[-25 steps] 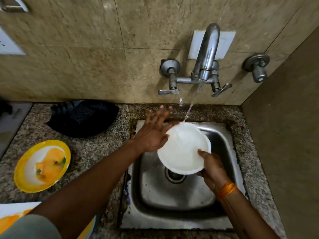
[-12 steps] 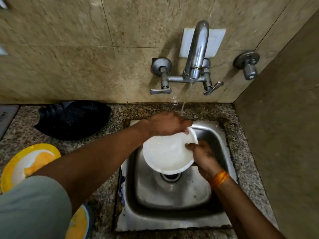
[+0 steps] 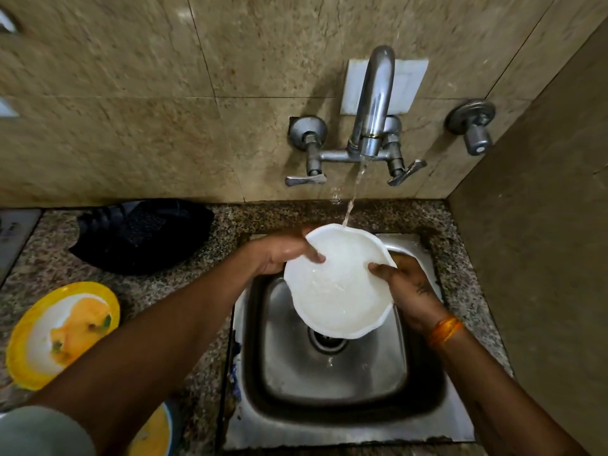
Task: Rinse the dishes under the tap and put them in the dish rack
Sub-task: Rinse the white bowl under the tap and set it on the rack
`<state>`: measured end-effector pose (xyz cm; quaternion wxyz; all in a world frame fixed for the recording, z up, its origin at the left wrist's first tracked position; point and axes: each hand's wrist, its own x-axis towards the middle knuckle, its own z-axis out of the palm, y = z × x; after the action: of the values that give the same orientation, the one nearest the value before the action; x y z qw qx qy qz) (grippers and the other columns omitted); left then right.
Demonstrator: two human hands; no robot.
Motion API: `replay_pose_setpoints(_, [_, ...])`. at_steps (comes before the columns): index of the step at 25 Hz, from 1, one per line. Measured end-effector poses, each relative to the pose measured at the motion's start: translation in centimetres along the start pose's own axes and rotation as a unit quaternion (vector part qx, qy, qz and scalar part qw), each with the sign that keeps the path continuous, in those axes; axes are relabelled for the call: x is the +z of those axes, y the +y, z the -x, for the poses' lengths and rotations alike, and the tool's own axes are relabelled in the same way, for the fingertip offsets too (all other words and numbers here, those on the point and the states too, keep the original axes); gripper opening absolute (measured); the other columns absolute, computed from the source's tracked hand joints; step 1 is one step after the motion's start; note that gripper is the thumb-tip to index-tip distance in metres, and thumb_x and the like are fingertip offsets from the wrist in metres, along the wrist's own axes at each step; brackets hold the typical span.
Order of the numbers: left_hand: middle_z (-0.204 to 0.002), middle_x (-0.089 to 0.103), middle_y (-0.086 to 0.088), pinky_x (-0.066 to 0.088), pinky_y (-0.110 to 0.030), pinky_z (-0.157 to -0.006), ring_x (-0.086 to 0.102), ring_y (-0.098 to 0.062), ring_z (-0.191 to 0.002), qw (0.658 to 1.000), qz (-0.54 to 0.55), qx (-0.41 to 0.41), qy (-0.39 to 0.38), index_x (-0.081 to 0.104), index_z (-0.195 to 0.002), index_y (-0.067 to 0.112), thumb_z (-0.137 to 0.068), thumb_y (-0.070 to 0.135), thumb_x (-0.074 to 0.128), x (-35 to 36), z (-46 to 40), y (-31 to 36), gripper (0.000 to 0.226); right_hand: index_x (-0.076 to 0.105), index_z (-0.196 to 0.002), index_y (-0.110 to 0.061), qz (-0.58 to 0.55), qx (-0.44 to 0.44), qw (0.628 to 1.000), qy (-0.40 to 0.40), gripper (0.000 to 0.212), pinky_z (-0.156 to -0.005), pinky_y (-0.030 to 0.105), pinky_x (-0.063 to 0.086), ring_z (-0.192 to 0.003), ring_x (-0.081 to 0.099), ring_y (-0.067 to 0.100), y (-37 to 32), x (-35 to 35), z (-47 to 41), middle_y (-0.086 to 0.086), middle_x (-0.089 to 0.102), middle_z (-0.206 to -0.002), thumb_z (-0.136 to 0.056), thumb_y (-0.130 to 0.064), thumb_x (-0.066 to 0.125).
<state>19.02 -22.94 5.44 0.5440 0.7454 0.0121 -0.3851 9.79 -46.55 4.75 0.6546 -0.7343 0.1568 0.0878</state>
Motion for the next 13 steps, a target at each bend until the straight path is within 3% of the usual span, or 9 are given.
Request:
replay_pose_setpoints(2, [-0.102, 0.078, -0.017, 0.059, -0.052, -0.091, 0.073, -0.040, -0.100, 0.997, 0.049, -0.057, 0.004, 0.073, -0.108, 0.008, -0.076, 0.004, 0.066, 0.3, 1.6, -0.5, 0.033, 0.073, -0.096, -0.022, 0.197, -0.108, 0.974, -0.022, 0.028, -0.074, 0.037, 0.055, -0.088, 0.074, 0.027, -1.1, -0.5, -0.9, 0.000, 0.079, -0.091, -0.098, -0.046, 0.058])
replay_pose_setpoints(4, [-0.098, 0.075, -0.019, 0.058, -0.048, -0.084, 0.071, -0.041, -0.097, 0.995, 0.037, -0.040, 0.080, 0.071, -0.103, 0.009, -0.063, 0.006, 0.056, 2.3, 2.6, 0.5, 0.043, 0.066, -0.099, -0.022, 0.473, -0.199, 0.857, 0.047, 0.055, -0.068, 0.036, 0.048, -0.084, 0.071, 0.033, -2.6, 0.9, -2.0, 0.006, 0.075, -0.087, -0.101, -0.065, 0.030])
replay_pose_setpoints(5, [-0.098, 0.073, -0.021, 0.055, -0.043, -0.078, 0.069, -0.038, -0.093, 0.994, 0.027, -0.022, 0.103, 0.070, -0.101, 0.011, -0.063, 0.006, 0.052, 3.6, 3.2, 1.2, 0.043, 0.066, -0.099, -0.020, 0.544, -0.222, 0.804, 0.086, 0.066, -0.066, 0.036, 0.046, -0.083, 0.071, 0.035, -3.7, 2.7, -2.5, 0.010, 0.075, -0.086, -0.099, -0.068, 0.021])
replay_pose_setpoints(7, [-0.095, 0.069, -0.023, 0.049, -0.041, -0.077, 0.067, -0.037, -0.092, 0.992, 0.046, -0.001, 0.119, 0.065, -0.092, 0.013, -0.070, 0.004, 0.048, 5.8, 3.9, 1.8, 0.030, 0.070, -0.090, -0.020, 0.581, -0.272, 0.762, 0.086, 0.069, -0.070, 0.036, 0.046, -0.081, 0.070, 0.033, -5.3, 6.5, -2.8, 0.009, 0.074, -0.083, -0.099, -0.065, 0.019])
replay_pose_setpoints(9, [-0.101, 0.069, -0.027, 0.049, -0.045, -0.082, 0.066, -0.043, -0.103, 0.986, 0.093, 0.000, 0.138, 0.061, -0.092, 0.010, -0.071, -0.004, 0.047, 6.2, 4.1, 1.4, 0.029, 0.069, -0.087, -0.023, 0.578, -0.345, 0.737, 0.055, 0.051, -0.076, 0.038, 0.043, -0.082, 0.069, 0.030, -5.7, 7.7, -3.0, 0.005, 0.074, -0.081, -0.103, -0.054, 0.032])
replay_pose_setpoints(11, [-0.098, 0.069, -0.023, 0.046, -0.038, -0.075, 0.065, -0.037, -0.095, 0.983, 0.089, 0.011, 0.159, 0.063, -0.098, 0.011, -0.070, -0.004, 0.047, 5.8, 4.1, 1.2, 0.036, 0.067, -0.085, -0.019, 0.584, -0.397, 0.708, 0.026, 0.035, -0.068, 0.037, 0.046, -0.075, 0.068, 0.033, -5.6, 6.5, -3.2, 0.010, 0.072, -0.076, -0.104, -0.042, 0.048])
replay_pose_setpoints(13, [-0.096, 0.070, -0.012, 0.045, -0.027, -0.062, 0.064, -0.028, -0.083, 0.978, 0.077, 0.027, 0.191, 0.068, -0.106, 0.017, -0.078, -0.006, 0.046, 6.0, 4.0, 1.3, 0.043, 0.069, -0.075, -0.012, 0.579, -0.386, 0.715, 0.071, 0.035, -0.054, 0.034, 0.049, -0.062, 0.069, 0.037, -5.8, 5.2, -3.6, 0.017, 0.070, -0.068, -0.102, -0.032, 0.058])
